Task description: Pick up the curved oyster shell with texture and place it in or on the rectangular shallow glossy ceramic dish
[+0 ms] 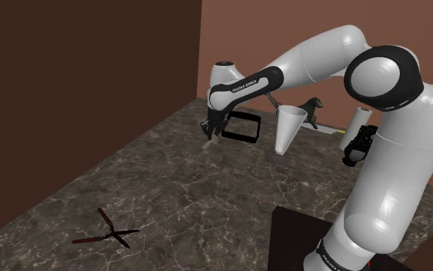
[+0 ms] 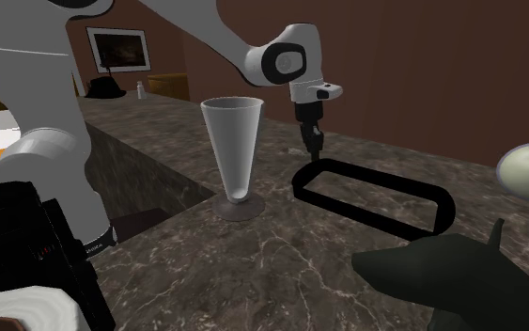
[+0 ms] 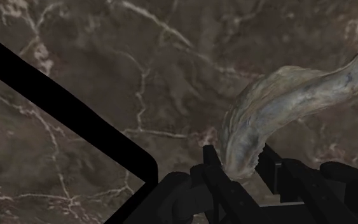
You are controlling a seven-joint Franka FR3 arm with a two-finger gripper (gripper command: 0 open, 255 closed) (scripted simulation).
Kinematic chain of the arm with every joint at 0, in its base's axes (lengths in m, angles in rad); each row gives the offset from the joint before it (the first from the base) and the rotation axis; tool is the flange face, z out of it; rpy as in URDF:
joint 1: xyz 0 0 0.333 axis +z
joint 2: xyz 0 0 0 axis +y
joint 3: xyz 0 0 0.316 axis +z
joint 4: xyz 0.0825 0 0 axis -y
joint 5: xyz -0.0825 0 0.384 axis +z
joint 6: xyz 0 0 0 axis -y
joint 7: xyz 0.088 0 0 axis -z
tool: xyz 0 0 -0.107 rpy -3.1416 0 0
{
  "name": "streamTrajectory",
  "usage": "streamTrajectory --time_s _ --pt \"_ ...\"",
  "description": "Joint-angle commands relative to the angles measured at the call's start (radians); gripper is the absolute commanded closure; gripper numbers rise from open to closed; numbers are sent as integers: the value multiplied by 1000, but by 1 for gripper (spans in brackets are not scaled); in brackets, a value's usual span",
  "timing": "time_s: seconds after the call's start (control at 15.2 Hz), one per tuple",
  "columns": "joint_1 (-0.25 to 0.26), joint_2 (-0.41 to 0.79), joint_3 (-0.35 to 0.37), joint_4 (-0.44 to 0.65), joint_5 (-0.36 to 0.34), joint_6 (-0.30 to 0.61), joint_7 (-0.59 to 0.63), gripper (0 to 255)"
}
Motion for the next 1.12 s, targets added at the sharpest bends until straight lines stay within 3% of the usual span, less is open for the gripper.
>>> streamTrajectory --time_s 0.0,0.46,1.06 --pt "0 0 0 0 0 0 0 255" --pt "0 0 0 0 0 0 0 255" --pt "1 -45 2 68 9 -113 -14 255"
